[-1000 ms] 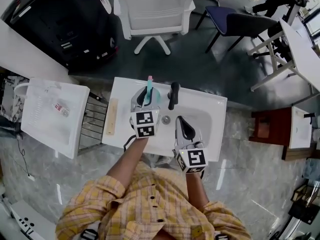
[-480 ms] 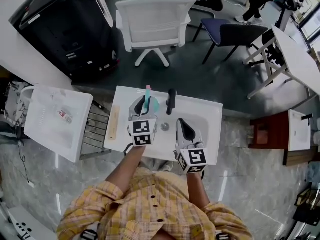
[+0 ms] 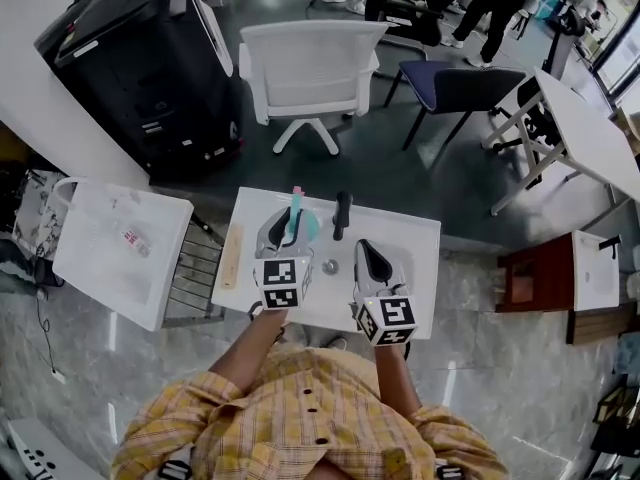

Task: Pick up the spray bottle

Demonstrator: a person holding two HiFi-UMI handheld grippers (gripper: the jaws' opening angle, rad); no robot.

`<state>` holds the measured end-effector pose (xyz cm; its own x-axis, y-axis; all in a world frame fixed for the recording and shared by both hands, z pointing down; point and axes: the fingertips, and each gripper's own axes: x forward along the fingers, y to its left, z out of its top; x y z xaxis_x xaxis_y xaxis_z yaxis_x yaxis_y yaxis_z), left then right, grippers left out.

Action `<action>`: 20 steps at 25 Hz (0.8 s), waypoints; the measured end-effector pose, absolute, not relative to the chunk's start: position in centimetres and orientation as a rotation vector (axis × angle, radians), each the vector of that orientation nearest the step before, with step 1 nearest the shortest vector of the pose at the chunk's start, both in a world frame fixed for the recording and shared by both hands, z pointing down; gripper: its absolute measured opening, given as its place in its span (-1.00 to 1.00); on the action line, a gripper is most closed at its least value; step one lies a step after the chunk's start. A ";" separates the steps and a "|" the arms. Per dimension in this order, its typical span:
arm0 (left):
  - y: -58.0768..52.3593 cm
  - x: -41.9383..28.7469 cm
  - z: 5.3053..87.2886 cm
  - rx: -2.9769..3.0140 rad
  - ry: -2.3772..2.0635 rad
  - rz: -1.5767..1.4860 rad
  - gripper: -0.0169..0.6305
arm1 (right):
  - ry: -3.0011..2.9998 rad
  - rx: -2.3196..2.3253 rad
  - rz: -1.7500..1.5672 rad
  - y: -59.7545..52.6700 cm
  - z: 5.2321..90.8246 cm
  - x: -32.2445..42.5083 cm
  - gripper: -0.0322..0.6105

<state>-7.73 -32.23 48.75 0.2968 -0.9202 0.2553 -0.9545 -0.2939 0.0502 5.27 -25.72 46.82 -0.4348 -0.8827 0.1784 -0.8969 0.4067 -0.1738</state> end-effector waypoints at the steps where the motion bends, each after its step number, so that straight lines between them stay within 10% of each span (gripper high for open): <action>1: -31.9 -7.7 48.5 2.373 -1.735 0.258 -0.71 | -2.588 1.639 0.374 -25.7 46.6 5.3 -0.90; 20: -27.9 -8.1 44.9 2.459 -1.730 0.181 -0.71 | -2.605 1.675 0.361 -26.1 44.3 5.5 -0.90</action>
